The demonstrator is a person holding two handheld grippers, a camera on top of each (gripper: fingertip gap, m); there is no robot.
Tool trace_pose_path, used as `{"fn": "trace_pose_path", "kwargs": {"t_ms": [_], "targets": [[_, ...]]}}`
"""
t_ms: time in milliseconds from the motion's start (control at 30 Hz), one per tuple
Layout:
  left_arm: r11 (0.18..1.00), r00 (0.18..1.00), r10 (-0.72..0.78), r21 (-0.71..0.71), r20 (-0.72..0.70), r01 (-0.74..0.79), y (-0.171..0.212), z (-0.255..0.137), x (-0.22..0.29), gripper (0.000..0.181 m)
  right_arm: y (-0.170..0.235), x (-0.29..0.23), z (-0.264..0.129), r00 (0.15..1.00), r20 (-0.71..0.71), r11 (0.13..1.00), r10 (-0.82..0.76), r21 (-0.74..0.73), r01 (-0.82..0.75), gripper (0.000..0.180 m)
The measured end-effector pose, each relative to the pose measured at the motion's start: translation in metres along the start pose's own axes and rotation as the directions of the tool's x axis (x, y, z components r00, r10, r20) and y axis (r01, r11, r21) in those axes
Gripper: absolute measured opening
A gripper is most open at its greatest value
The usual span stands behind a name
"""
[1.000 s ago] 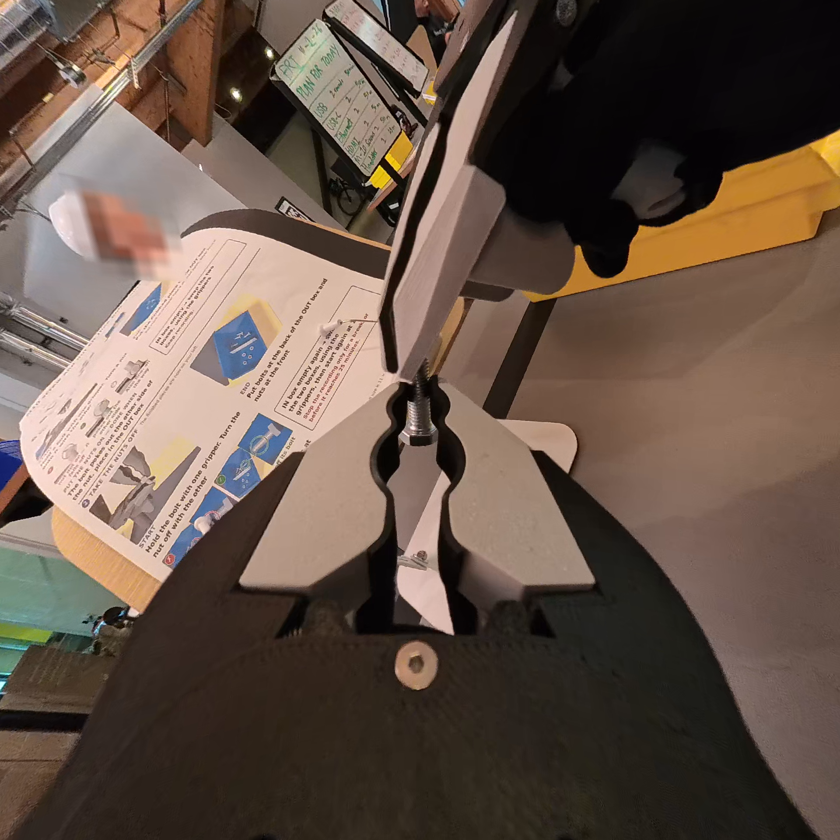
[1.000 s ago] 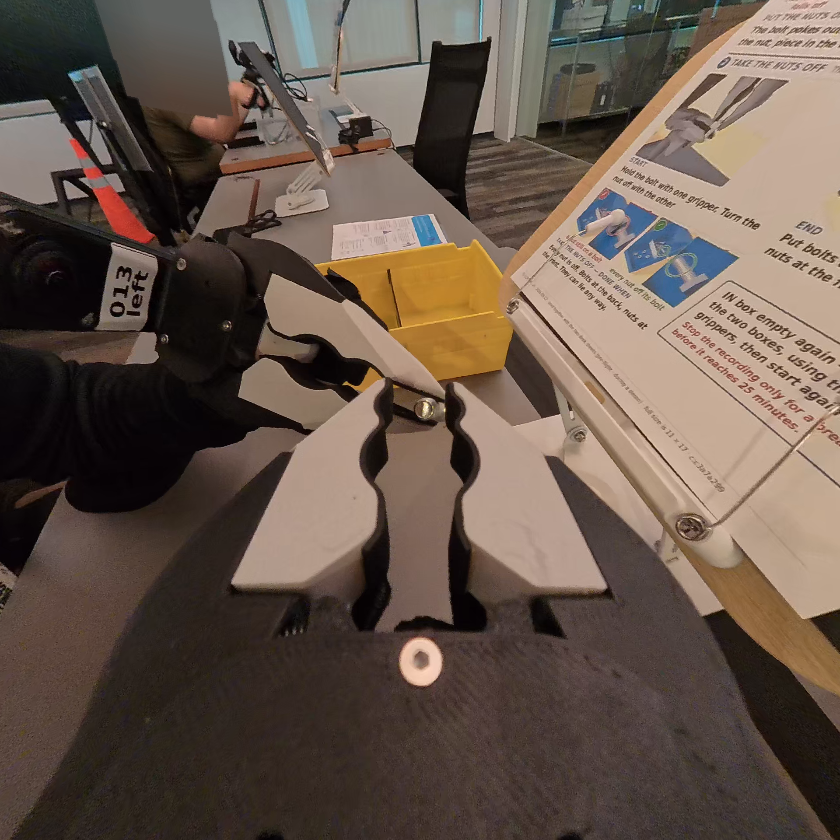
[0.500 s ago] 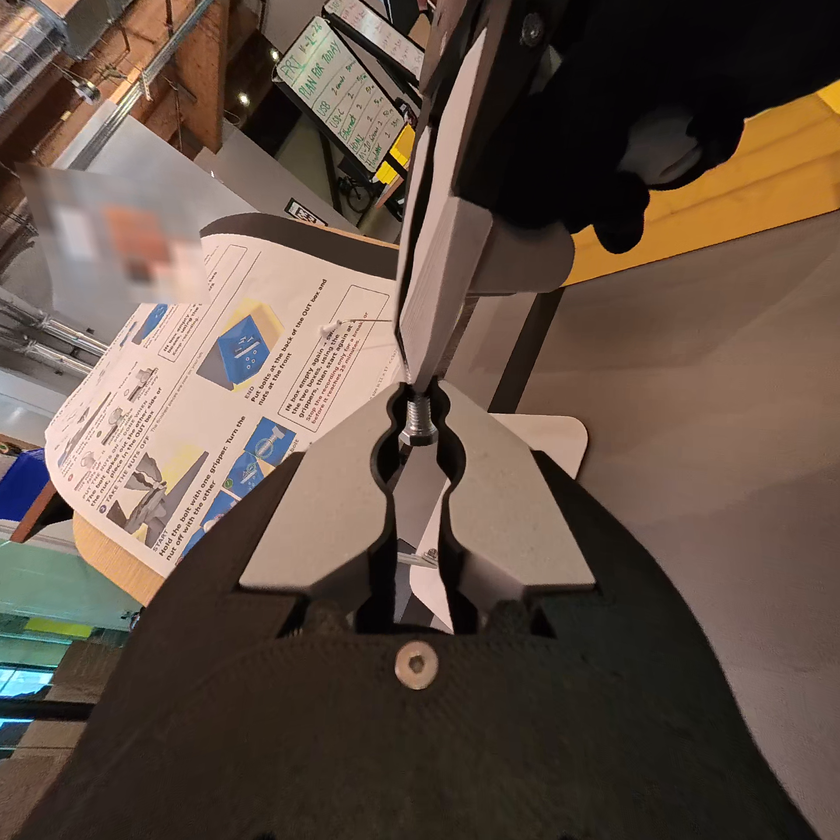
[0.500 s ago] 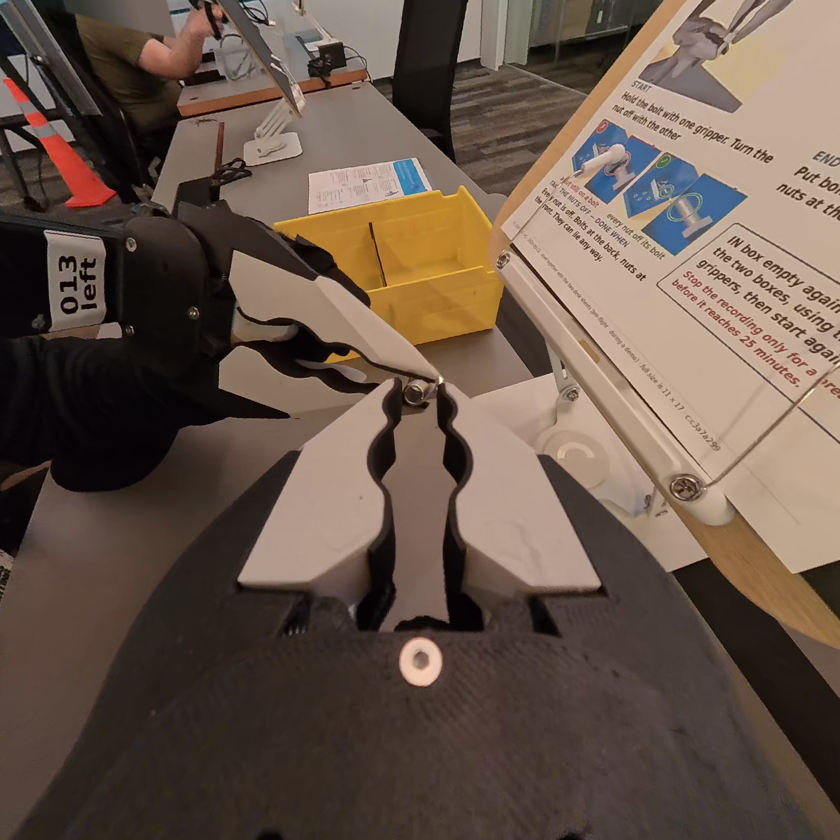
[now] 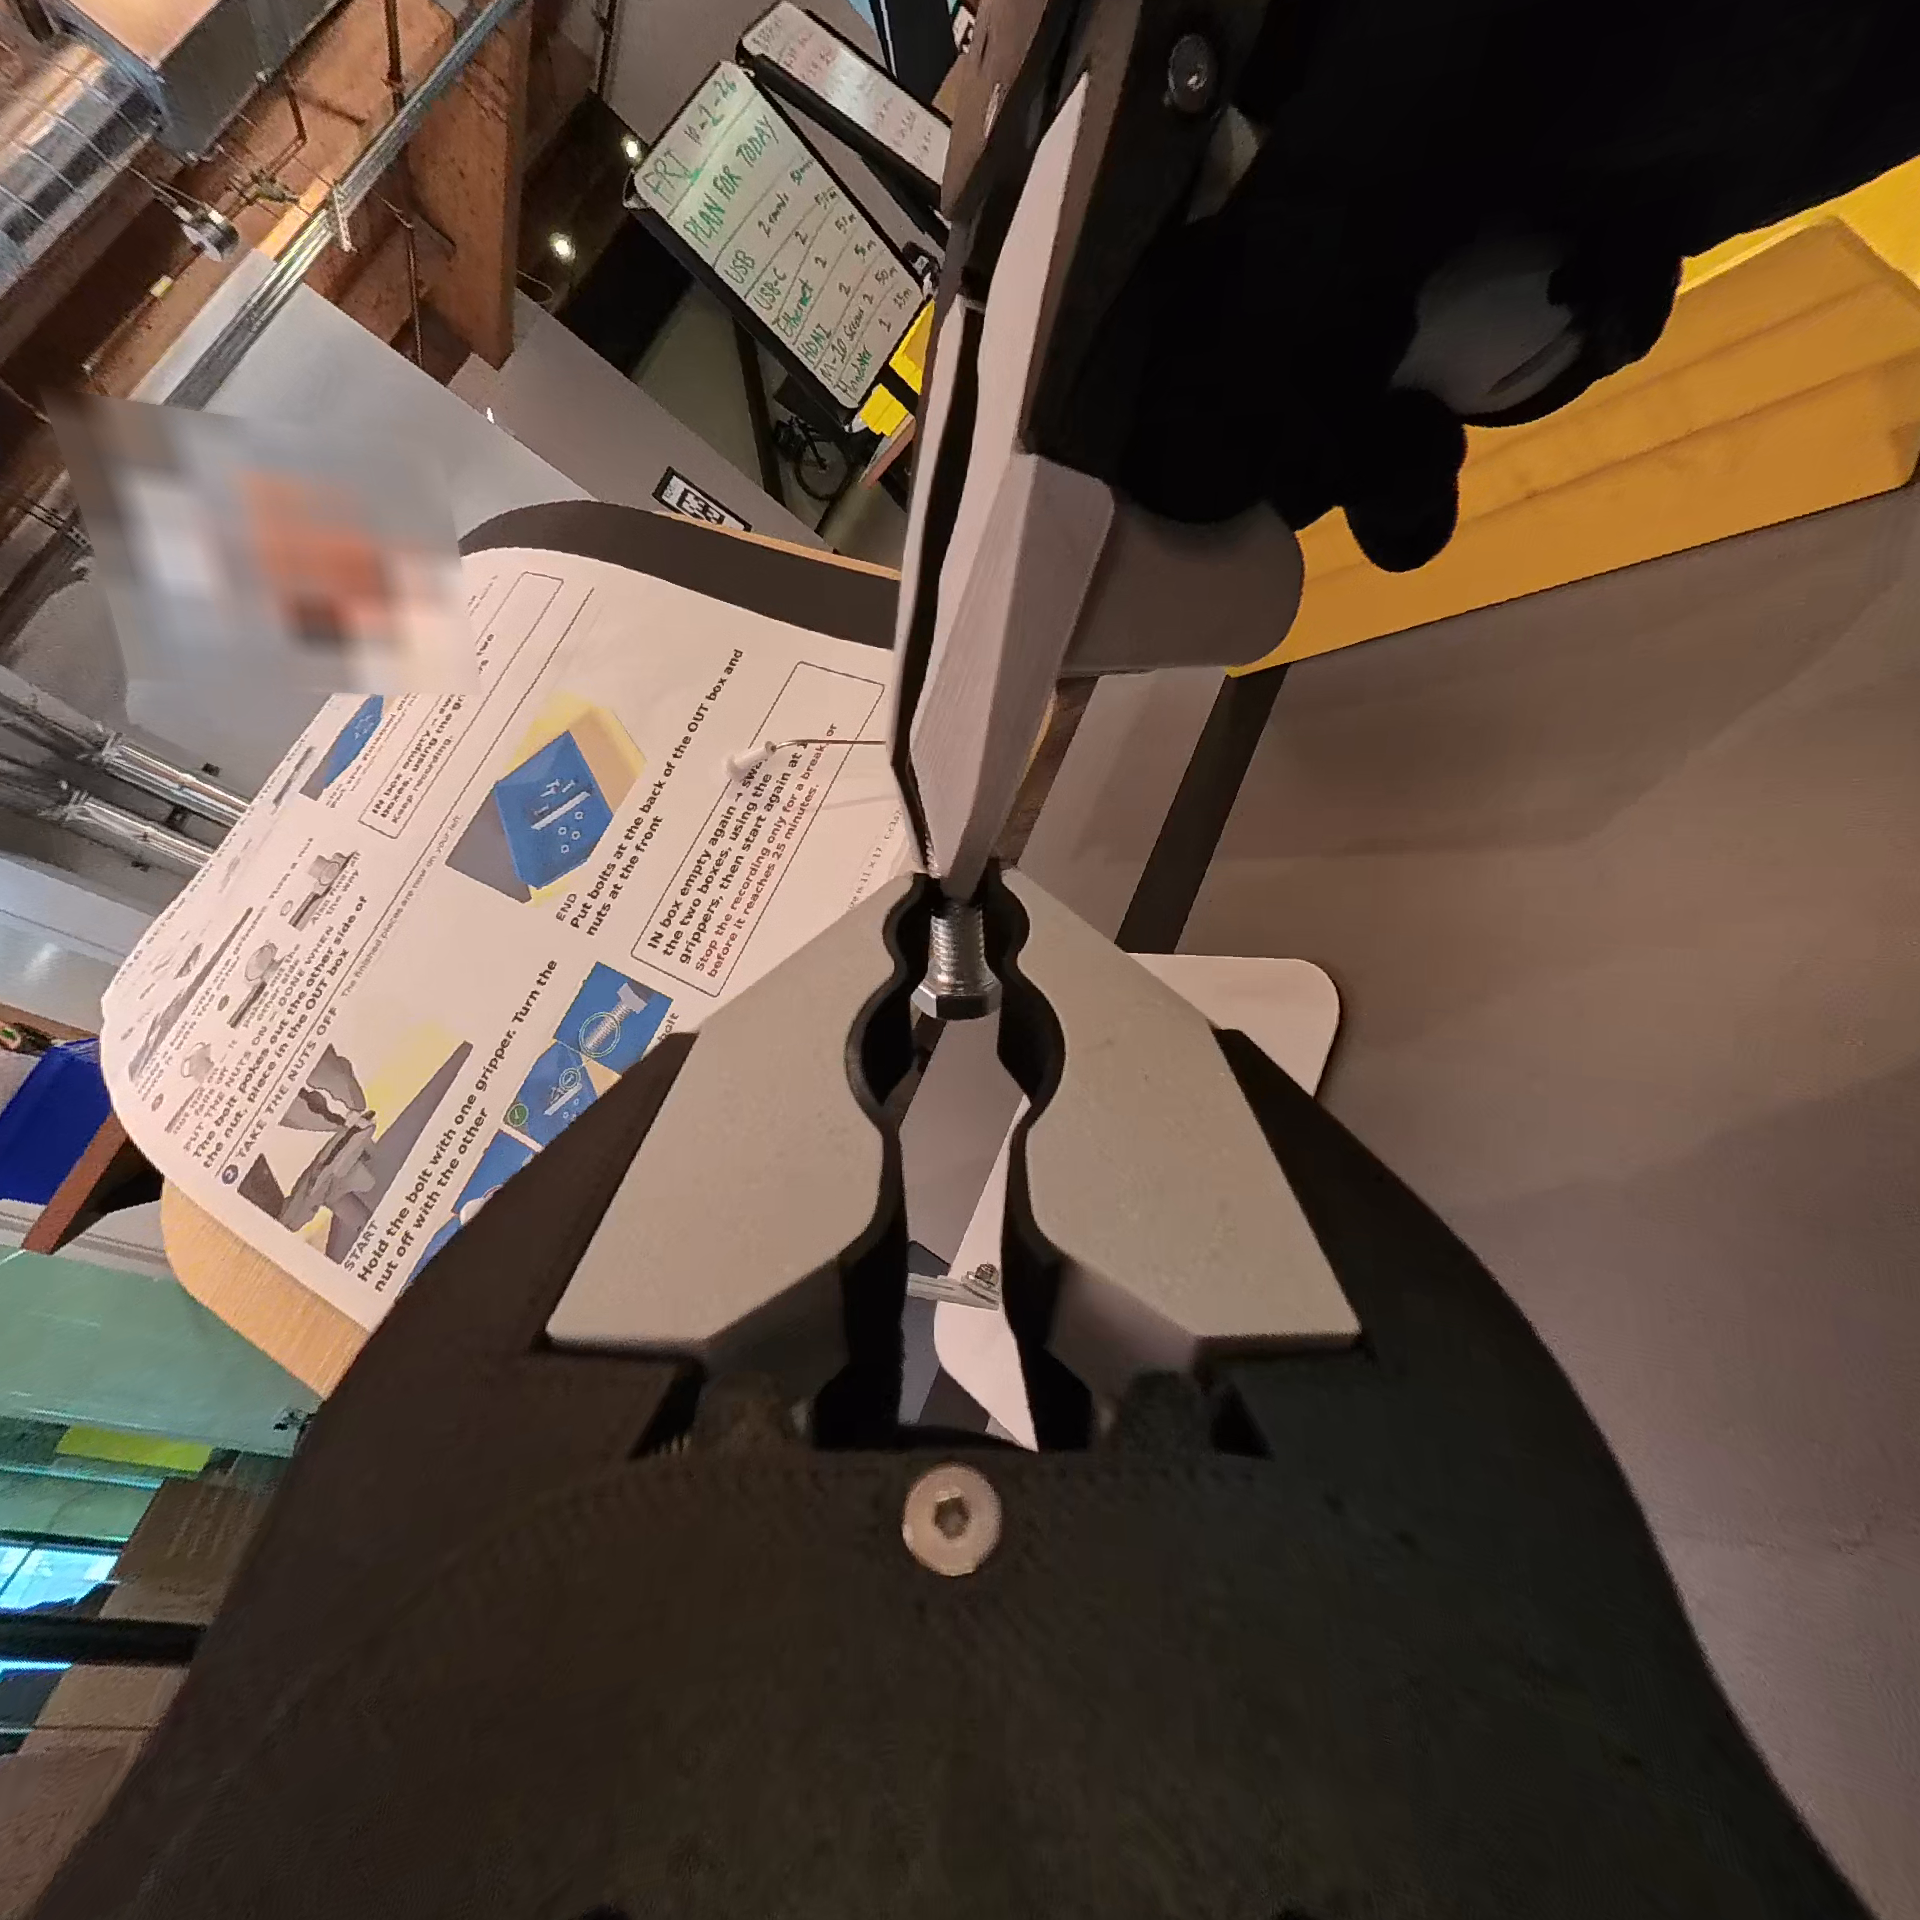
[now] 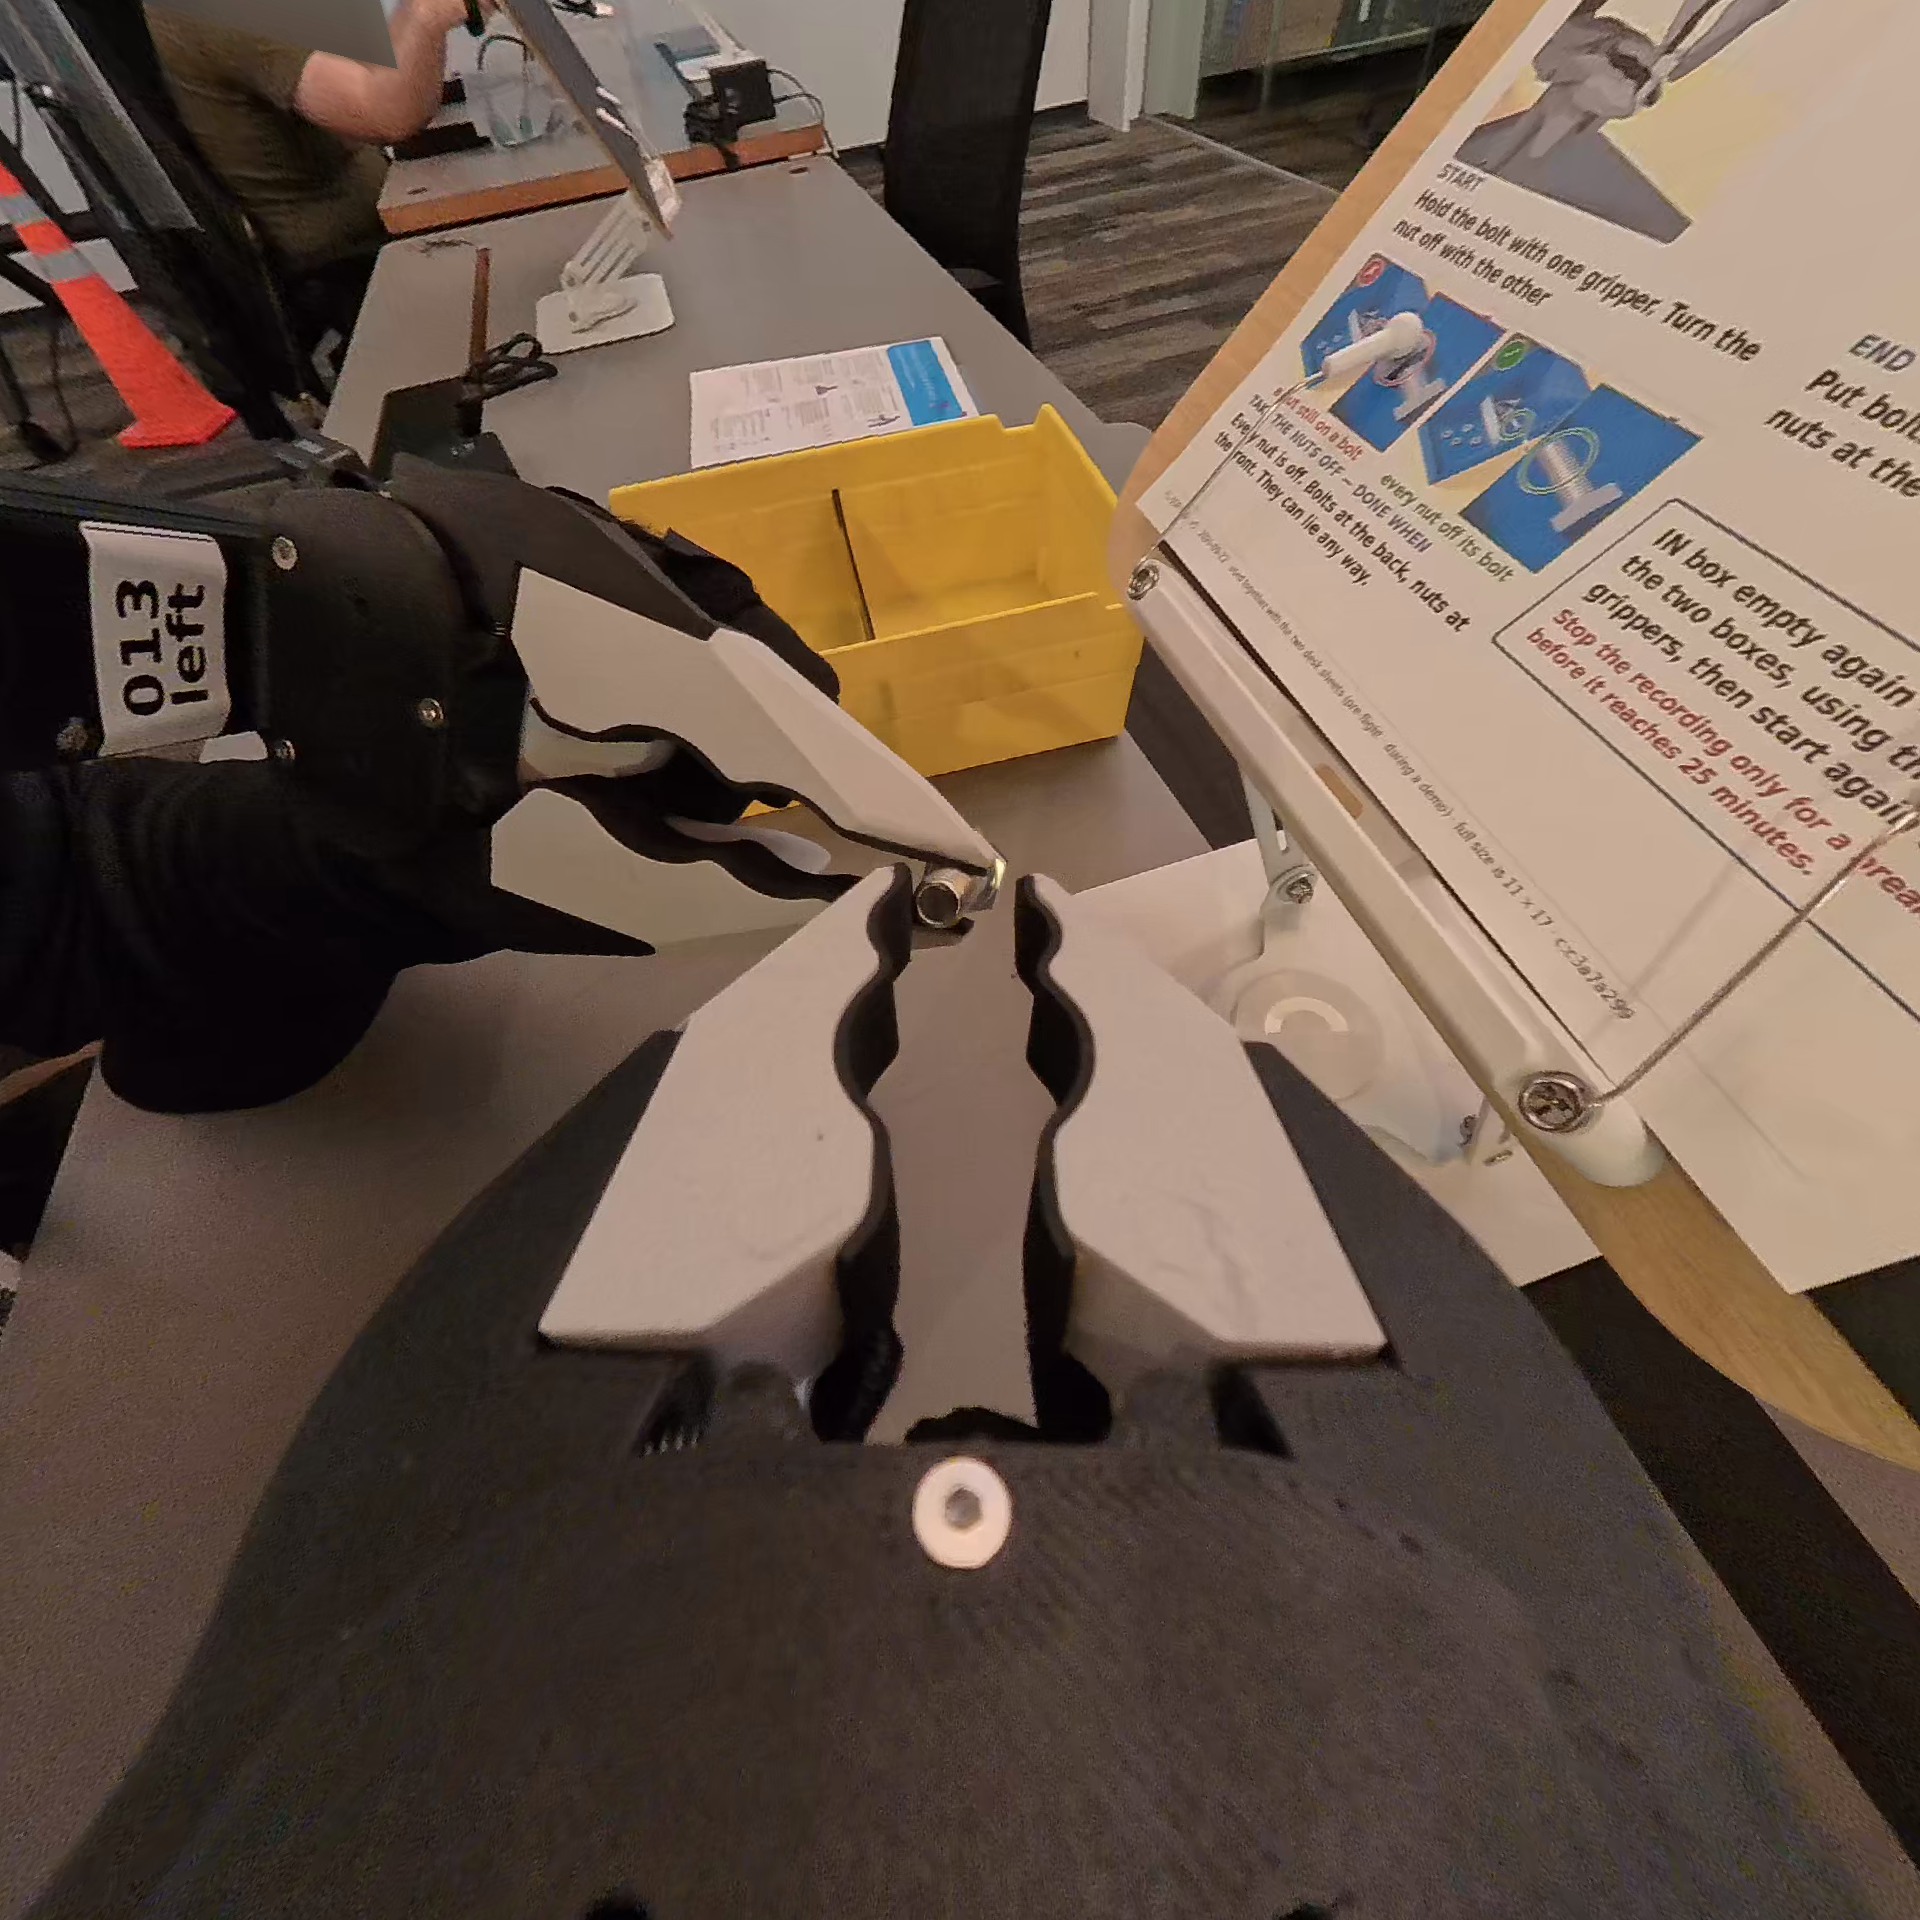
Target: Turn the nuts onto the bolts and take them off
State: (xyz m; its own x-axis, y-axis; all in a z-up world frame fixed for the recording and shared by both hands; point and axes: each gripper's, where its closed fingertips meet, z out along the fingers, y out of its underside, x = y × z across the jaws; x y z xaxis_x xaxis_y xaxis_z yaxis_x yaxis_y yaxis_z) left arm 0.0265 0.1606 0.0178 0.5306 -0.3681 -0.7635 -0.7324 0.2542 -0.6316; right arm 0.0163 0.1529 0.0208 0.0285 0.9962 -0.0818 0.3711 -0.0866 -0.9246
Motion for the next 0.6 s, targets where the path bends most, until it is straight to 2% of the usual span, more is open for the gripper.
{"fn": "trace_pose_path", "kwargs": {"t_ms": [167, 600], "targets": [[1.0, 1.0, -0.001, 0.001, -0.002, 0.001, -0.0007, 0.0004, 0.0006, 0.008, 0.0004, -0.0039, -0.0002, 0.999, 0.032, 1.0, 0.003, 0.003, -0.003, 0.009], [1.0, 1.0, -0.015, 0.009, -0.007, 0.015, -0.0019, -0.0002, 0.0004, 0.008, -0.0006, -0.0054, -0.0014, 0.999, 0.03, 1.0, -0.018, 0.002, 0.018, 0.009]]}}
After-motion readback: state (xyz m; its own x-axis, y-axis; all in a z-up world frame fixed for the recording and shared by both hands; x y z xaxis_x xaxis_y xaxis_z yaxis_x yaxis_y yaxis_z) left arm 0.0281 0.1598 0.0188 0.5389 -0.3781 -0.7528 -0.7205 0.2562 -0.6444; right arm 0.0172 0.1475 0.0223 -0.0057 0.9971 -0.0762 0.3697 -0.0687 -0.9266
